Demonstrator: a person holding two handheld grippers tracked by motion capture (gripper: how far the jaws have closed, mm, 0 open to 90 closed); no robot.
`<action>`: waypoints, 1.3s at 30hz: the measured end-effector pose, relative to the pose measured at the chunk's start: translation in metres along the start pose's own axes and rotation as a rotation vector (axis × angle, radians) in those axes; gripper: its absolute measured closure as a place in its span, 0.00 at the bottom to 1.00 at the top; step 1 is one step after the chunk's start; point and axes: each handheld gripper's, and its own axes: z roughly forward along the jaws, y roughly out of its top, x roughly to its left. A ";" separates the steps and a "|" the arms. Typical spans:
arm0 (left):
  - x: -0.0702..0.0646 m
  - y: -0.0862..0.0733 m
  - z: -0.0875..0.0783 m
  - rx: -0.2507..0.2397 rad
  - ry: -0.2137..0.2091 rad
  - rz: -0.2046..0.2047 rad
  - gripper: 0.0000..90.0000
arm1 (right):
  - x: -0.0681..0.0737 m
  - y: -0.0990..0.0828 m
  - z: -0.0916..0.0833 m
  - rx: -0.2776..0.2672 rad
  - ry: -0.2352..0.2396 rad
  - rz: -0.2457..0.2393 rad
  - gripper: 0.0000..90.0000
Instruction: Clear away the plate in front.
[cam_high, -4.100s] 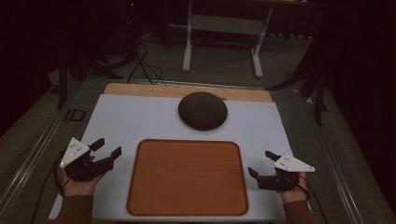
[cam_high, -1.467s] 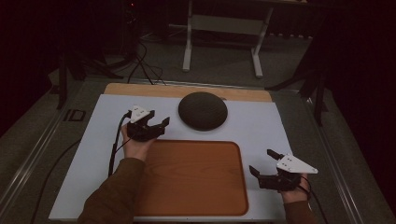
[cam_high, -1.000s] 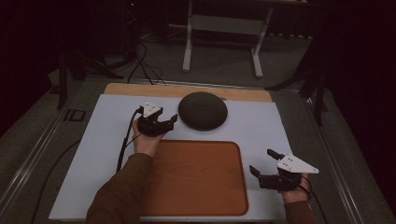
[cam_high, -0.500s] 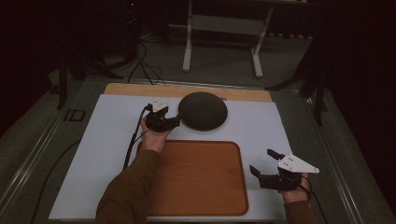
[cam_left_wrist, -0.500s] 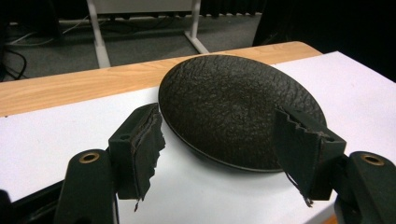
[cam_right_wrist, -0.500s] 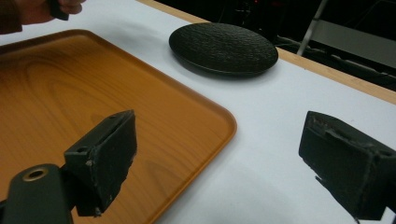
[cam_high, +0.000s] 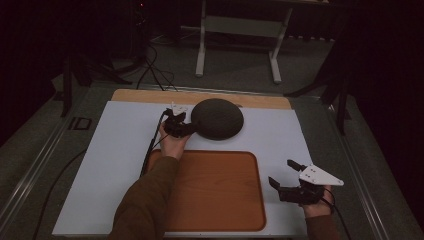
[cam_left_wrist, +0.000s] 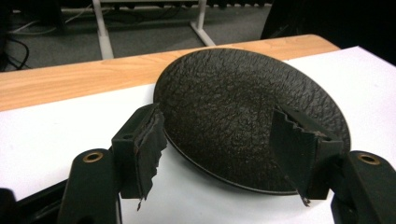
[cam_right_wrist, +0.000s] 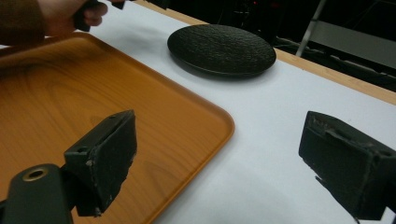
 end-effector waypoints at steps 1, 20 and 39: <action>-0.001 -0.001 0.003 0.005 0.002 -0.001 0.40 | 0.000 0.000 0.000 0.000 0.001 0.000 0.12; 0.007 -0.004 0.048 0.187 0.038 -0.088 0.44 | -0.001 0.001 0.003 -0.003 0.006 0.010 0.12; 0.010 -0.007 0.066 0.298 -0.024 -0.209 0.46 | -0.002 0.002 0.003 -0.004 0.009 0.009 0.12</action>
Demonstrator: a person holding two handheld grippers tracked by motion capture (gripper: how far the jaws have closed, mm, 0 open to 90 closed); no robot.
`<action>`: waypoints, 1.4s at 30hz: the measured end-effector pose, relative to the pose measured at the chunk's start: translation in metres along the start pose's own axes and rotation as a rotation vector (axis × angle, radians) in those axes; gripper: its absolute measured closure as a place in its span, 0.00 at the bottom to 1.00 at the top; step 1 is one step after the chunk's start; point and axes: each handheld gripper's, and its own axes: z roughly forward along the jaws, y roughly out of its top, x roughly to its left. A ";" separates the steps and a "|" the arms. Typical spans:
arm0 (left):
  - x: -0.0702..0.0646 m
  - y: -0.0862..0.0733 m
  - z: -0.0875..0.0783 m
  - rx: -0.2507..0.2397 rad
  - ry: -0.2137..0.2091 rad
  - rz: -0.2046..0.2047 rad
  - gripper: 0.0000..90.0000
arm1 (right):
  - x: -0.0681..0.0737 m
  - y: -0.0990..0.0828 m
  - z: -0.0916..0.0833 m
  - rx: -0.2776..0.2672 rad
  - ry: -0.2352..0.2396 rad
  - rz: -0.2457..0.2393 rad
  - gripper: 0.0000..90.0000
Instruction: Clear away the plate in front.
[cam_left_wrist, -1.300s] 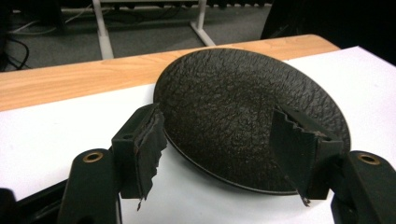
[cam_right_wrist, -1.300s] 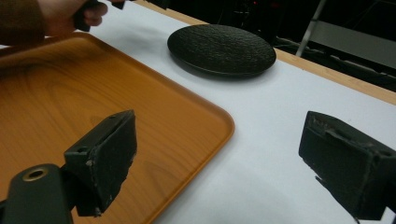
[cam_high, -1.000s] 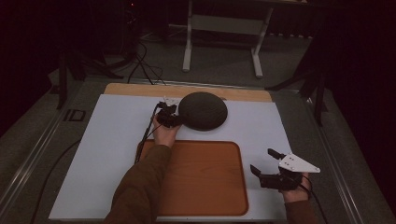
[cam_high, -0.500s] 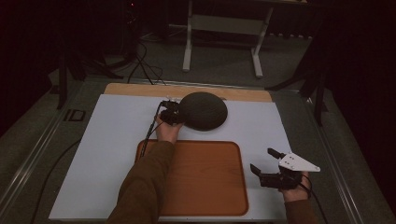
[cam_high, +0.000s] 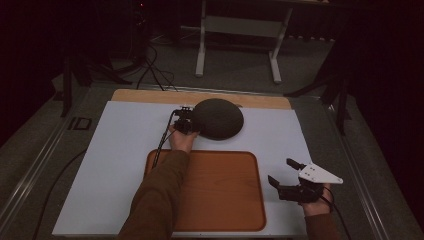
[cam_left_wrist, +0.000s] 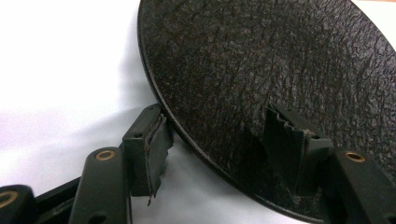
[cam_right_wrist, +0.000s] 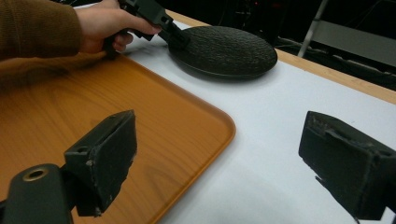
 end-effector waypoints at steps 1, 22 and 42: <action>0.000 0.001 0.000 0.005 -0.007 -0.010 0.45 | 0.000 0.000 0.000 0.001 0.000 -0.001 0.12; 0.009 0.010 -0.015 -0.038 -0.073 -0.197 0.79 | 0.001 0.002 0.003 0.008 0.012 -0.007 0.12; -0.015 0.005 0.004 -0.078 -0.230 -0.385 0.82 | 0.000 0.002 0.003 0.016 0.016 -0.015 0.15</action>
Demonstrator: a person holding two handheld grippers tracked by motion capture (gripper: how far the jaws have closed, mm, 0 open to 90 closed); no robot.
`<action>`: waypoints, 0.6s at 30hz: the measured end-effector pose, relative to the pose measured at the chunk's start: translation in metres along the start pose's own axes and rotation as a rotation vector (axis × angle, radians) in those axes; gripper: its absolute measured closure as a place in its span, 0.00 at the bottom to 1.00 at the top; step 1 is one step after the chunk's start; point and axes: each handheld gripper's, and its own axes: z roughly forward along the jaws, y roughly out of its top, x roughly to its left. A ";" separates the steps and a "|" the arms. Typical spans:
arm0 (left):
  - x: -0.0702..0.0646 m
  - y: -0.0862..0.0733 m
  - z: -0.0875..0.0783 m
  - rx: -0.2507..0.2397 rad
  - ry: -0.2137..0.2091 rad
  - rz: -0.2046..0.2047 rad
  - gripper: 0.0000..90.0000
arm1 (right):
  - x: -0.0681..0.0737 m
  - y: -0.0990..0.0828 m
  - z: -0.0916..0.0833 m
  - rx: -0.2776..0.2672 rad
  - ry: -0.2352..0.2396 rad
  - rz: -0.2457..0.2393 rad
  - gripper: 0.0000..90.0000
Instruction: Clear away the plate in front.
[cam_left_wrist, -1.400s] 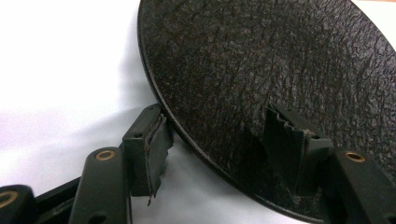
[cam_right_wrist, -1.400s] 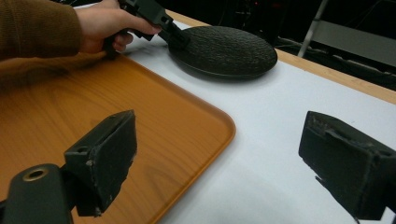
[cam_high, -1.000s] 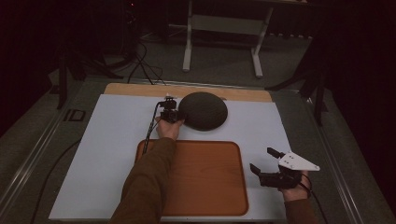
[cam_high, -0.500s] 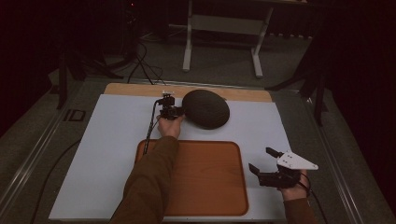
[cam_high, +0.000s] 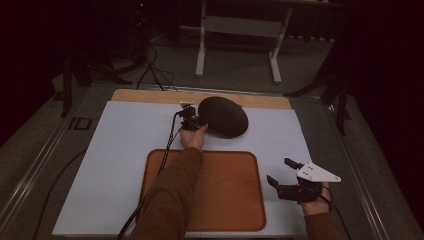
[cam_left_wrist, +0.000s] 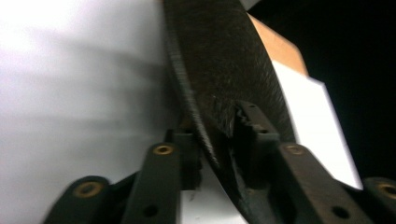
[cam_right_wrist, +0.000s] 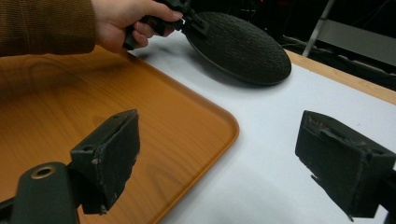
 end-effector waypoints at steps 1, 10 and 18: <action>0.000 0.000 -0.001 -0.006 -0.014 -0.023 0.85 | 0.000 0.000 0.000 0.000 0.000 0.000 0.15; -0.004 0.001 -0.005 -0.031 -0.081 -0.154 0.95 | 0.000 0.000 -0.002 -0.003 -0.005 -0.003 0.15; -0.002 -0.002 -0.011 -0.009 -0.138 -0.184 0.95 | -0.002 -0.002 -0.005 -0.006 -0.015 0.002 0.15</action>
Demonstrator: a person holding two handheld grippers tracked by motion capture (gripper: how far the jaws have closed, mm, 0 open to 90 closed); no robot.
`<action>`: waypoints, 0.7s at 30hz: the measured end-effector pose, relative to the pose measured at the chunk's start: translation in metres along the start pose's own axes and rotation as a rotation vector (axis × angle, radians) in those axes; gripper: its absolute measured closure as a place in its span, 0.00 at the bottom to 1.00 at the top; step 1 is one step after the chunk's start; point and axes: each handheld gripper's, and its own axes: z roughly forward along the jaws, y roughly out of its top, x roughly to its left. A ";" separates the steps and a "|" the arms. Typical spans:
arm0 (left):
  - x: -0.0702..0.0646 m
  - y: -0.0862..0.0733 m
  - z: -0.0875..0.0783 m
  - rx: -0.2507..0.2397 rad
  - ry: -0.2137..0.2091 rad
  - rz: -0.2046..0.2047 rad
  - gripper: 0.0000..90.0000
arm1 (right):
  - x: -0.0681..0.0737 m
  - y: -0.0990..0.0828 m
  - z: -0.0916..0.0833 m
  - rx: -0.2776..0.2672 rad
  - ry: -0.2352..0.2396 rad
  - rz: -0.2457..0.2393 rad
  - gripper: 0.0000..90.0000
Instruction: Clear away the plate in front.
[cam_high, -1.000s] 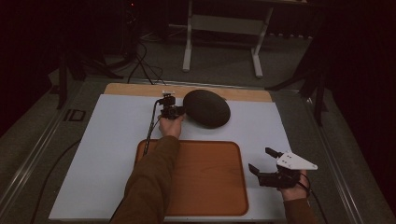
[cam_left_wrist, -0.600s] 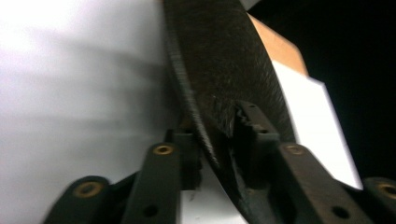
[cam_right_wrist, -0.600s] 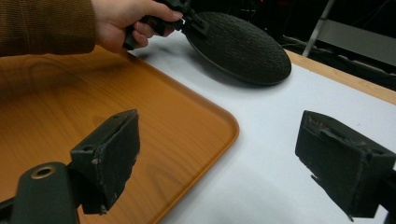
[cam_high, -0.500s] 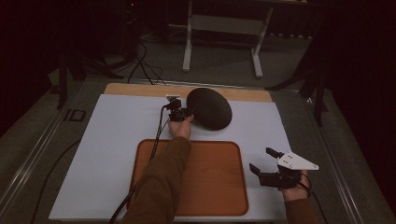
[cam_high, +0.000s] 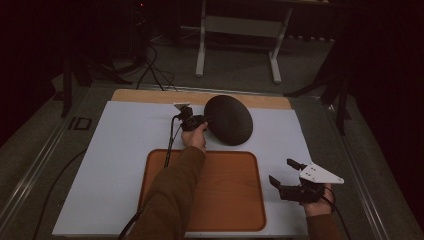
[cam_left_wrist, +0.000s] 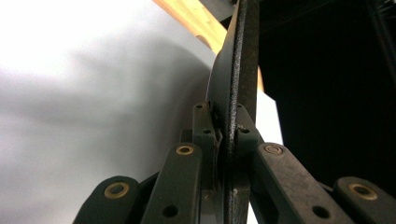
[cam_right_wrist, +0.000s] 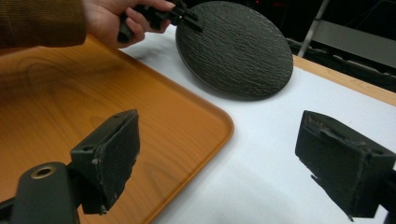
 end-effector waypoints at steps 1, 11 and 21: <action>-0.001 0.000 -0.002 0.001 -0.010 -0.005 0.95 | 0.000 0.000 0.000 0.000 -0.002 0.002 0.15; -0.005 0.002 -0.031 -0.012 -0.075 0.001 0.95 | 0.000 0.000 -0.002 0.003 -0.007 -0.002 0.15; -0.007 0.001 -0.060 -0.024 -0.107 0.010 0.95 | 0.001 0.000 -0.001 0.006 -0.007 -0.003 0.15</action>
